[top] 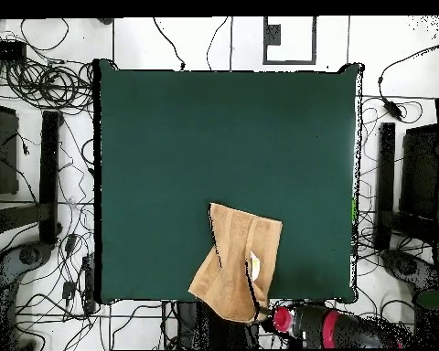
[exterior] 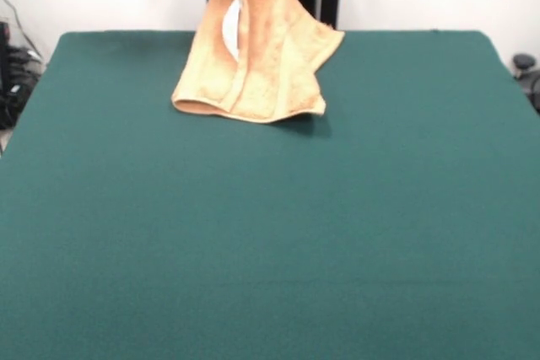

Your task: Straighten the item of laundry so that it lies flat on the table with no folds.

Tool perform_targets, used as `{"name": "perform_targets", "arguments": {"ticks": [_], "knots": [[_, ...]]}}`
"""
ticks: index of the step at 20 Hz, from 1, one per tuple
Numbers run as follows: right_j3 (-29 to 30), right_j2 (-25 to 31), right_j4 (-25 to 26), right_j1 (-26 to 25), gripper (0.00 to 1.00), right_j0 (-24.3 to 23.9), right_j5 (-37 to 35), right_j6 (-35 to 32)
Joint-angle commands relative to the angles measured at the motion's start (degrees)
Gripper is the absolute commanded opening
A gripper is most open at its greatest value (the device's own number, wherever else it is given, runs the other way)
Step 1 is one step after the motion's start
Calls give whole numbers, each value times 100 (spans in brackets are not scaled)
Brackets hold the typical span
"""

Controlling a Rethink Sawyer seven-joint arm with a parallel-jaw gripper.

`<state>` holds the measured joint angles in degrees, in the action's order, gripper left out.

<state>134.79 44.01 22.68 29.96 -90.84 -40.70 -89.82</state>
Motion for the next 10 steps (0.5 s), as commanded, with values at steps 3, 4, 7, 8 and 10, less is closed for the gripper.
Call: {"name": "perform_targets", "arguments": {"ticks": [3, 4, 7, 8, 10], "knots": [[-199, 380, 1376, 1714, 0, 1399, 1387, -446], [-151, 238, 1494, 1945, 0, 1638, 1501, -671], [-104, -189, 1671, 2415, 0, 2300, 1619, -1144], [-102, -304, 1641, 2523, 0, 2488, 1620, -1240], [-86, -440, 1498, 2739, 0, 2763, 1523, -1268]]}}
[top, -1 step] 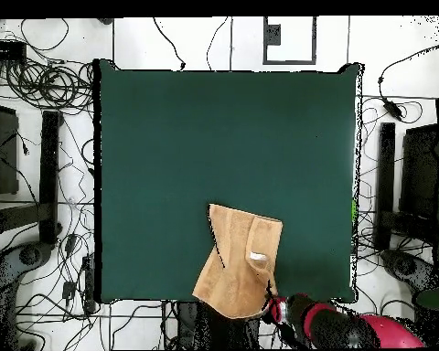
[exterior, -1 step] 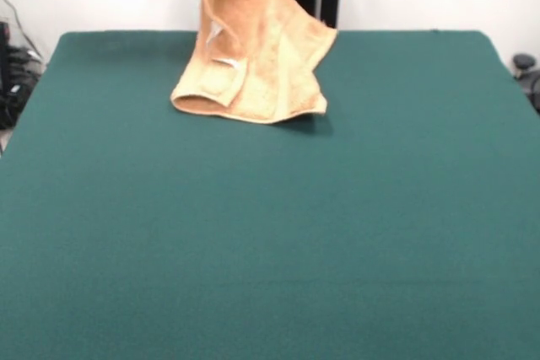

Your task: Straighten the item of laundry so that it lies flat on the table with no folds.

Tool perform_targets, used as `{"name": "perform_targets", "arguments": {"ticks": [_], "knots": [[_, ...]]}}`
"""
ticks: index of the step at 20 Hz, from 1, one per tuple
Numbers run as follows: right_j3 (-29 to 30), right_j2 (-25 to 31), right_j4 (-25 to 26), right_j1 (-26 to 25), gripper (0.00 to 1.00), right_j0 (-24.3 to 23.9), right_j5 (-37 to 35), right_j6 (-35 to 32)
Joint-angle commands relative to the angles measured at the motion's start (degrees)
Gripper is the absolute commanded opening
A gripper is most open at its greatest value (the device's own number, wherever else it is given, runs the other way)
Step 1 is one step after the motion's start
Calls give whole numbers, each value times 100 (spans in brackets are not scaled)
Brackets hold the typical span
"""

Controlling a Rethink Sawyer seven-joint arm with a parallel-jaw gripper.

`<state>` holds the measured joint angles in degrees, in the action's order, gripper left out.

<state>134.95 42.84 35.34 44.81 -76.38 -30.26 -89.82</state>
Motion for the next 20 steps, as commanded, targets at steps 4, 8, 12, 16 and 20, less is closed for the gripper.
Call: {"name": "perform_targets", "arguments": {"ticks": [4, 8, 12, 16, 20], "knots": [[-189, -536, 0, 1625, 0, 1718, 171, -1088], [-359, -798, 130, 1936, 0, 2003, -46, -892], [-500, -1005, 201, 1977, 0, 2141, -91, -783], [-586, -1140, 132, 2013, 0, 2187, -192, -631], [-628, -1138, -155, 2149, 0, 2218, -462, -417]]}}
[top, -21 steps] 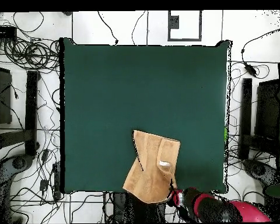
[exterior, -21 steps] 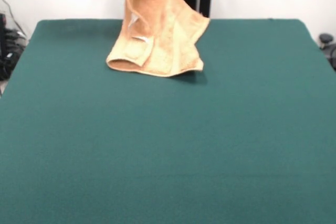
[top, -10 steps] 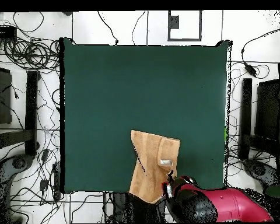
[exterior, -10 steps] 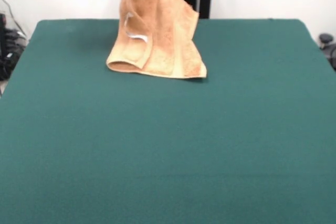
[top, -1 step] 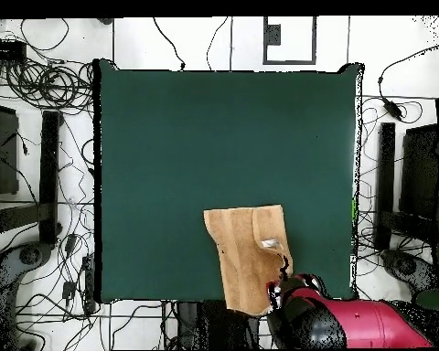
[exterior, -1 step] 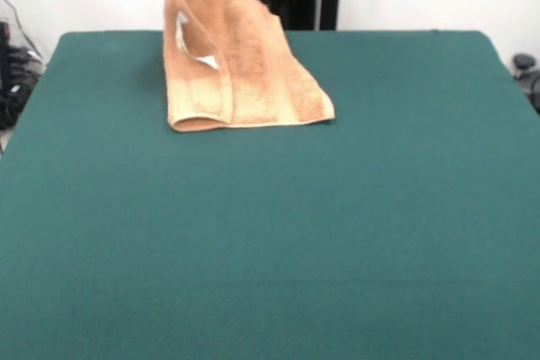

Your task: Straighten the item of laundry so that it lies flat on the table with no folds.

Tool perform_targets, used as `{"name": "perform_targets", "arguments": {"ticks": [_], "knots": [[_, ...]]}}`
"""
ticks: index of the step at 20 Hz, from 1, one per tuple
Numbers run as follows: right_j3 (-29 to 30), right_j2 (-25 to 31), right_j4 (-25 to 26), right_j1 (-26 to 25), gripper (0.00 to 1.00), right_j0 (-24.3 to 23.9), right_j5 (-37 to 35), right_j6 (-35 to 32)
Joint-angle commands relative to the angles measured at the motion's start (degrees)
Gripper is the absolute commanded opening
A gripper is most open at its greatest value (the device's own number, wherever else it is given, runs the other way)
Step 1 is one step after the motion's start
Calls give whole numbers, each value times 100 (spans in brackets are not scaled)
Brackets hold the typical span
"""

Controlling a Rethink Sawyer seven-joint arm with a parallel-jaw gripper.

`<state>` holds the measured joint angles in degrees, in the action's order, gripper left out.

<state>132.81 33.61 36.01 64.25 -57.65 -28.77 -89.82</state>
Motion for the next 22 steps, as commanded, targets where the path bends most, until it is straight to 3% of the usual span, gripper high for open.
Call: {"name": "perform_targets", "arguments": {"ticks": [1, 6, 10, 16, 22], "knots": [[-437, -212, -297, 254, 0, 355, -706, -363], [-512, 112, -755, 209, 0, -48, -868, 298], [-583, 565, -973, -361, 0, -656, -685, 841], [-1005, 1065, -777, -1471, 0, -1371, -746, 1524], [-1388, 1328, -308, -2201, 0, -1567, -632, 1720]]}}
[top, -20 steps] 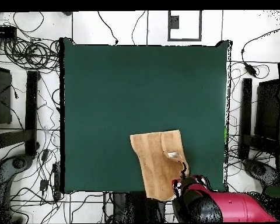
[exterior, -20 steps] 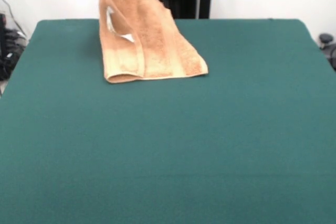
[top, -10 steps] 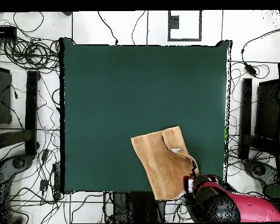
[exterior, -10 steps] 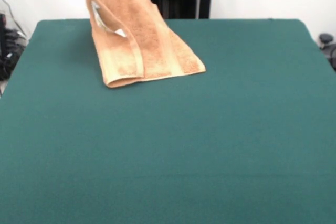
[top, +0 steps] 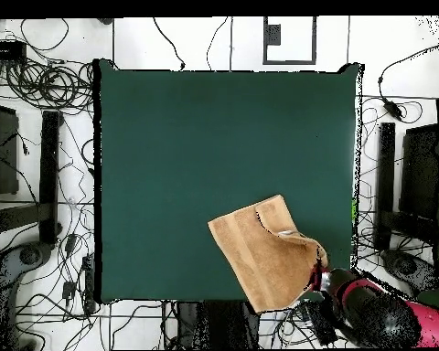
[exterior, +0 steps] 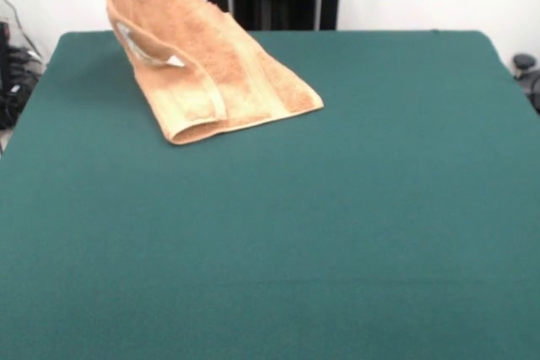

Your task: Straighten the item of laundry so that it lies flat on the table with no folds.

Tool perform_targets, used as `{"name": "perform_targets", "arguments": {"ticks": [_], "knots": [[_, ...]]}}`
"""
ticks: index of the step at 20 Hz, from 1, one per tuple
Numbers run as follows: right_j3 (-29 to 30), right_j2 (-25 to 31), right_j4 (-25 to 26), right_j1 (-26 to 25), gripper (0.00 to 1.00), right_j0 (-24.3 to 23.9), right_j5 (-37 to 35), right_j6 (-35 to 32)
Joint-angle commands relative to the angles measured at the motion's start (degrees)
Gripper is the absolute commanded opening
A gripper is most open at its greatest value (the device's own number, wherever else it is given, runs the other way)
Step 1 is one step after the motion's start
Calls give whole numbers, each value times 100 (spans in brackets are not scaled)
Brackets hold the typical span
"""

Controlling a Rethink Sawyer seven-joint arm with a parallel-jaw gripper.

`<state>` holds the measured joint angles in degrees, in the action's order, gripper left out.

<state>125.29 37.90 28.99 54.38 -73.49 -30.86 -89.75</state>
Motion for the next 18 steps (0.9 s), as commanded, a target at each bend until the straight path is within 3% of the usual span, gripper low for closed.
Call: {"name": "perform_targets", "arguments": {"ticks": [1, 11, 18], "knots": [[-701, 935, 455, -1332, 0, 3, -413, 1738], [-1127, 1301, 880, -2499, 0, -377, -280, 1842], [-1126, 1452, 1032, -2603, 0, -559, -415, 1631]]}}
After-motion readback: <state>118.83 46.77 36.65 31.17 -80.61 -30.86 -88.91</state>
